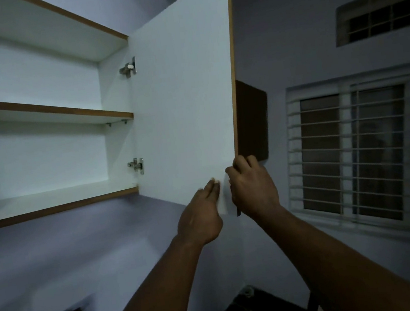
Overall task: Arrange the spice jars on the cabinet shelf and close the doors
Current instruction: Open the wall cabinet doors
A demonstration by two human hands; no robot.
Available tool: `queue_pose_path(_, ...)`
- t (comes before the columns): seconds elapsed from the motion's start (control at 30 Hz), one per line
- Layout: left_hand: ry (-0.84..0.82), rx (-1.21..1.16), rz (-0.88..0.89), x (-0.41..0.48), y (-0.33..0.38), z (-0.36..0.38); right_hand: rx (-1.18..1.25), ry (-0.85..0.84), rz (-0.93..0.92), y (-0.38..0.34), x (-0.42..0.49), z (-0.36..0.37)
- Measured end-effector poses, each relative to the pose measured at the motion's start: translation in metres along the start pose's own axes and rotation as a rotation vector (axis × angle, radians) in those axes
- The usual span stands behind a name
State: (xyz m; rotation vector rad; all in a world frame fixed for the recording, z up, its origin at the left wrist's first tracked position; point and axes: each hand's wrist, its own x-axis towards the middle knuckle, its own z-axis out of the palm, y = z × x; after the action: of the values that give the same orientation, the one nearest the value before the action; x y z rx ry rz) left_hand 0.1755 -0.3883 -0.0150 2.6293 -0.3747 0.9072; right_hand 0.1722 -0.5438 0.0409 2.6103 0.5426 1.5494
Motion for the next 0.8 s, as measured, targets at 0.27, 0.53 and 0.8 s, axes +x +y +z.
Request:
queue_pose_path(0.27,-0.086,0.003,-0.008,0.029,-0.003,0.046,-0.134,-0.136,-0.032,0.047,-0.009,0.029)
queue_pose_path(0.53,0.037,0.045,0.04,0.015,-0.017,0.045,-0.095,0.008,-0.099,0.031,0.011,0.022)
queue_pose_path(0.8,0.02,0.322,-0.27,-0.01,-0.093,-0.013,0.226,0.039,-0.24,-0.06,0.043,0.016)
